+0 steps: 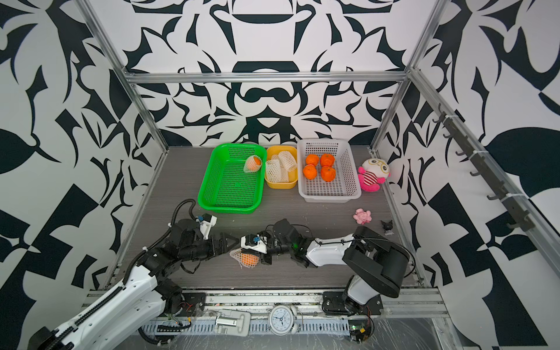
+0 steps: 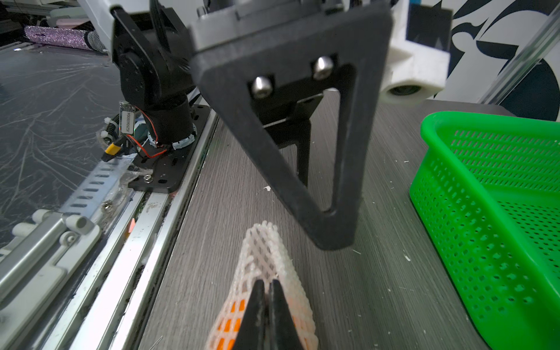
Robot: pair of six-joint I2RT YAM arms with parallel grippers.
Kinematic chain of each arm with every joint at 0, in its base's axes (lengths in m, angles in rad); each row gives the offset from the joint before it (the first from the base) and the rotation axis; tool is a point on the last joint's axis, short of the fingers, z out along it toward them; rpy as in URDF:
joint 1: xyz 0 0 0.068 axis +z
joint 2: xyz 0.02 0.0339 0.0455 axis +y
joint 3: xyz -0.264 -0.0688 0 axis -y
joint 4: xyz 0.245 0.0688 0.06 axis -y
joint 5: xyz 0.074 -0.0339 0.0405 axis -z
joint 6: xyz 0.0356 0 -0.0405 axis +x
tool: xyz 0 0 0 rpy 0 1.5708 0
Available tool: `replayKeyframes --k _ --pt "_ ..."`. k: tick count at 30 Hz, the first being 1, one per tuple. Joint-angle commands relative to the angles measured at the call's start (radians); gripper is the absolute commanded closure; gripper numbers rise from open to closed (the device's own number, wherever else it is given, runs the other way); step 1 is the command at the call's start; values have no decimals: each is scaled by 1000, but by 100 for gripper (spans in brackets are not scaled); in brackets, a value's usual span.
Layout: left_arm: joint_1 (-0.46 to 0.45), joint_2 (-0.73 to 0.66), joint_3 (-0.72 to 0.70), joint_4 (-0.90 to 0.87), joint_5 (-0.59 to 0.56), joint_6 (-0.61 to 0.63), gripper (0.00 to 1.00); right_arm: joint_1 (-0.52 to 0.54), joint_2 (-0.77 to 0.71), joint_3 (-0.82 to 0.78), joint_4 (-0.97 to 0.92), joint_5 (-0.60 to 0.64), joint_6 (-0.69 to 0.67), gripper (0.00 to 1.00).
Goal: Remove foam nets from oranges
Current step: Remove the foam net from the orange.
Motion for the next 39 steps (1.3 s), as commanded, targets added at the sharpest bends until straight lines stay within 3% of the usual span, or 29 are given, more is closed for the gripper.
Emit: replayKeyframes --k 1,6,16,25,31,39 --pt "4 -5 19 11 -6 14 1 7 -34 23 9 11 5 95" --pt "4 -39 42 -16 -16 51 1 7 -56 38 27 33 43 100" --pt "3 -136 97 -21 -34 157 0 7 -85 90 17 155 203 100" --pt "3 -135 68 140 40 209 3 0 -274 91 -110 330 358 100" --pt "3 -26 84 279 101 207 4 -33 -386 183 -351 456 560 100" --pt "3 198 194 393 219 238 6 -199 -406 235 -394 287 846 100"
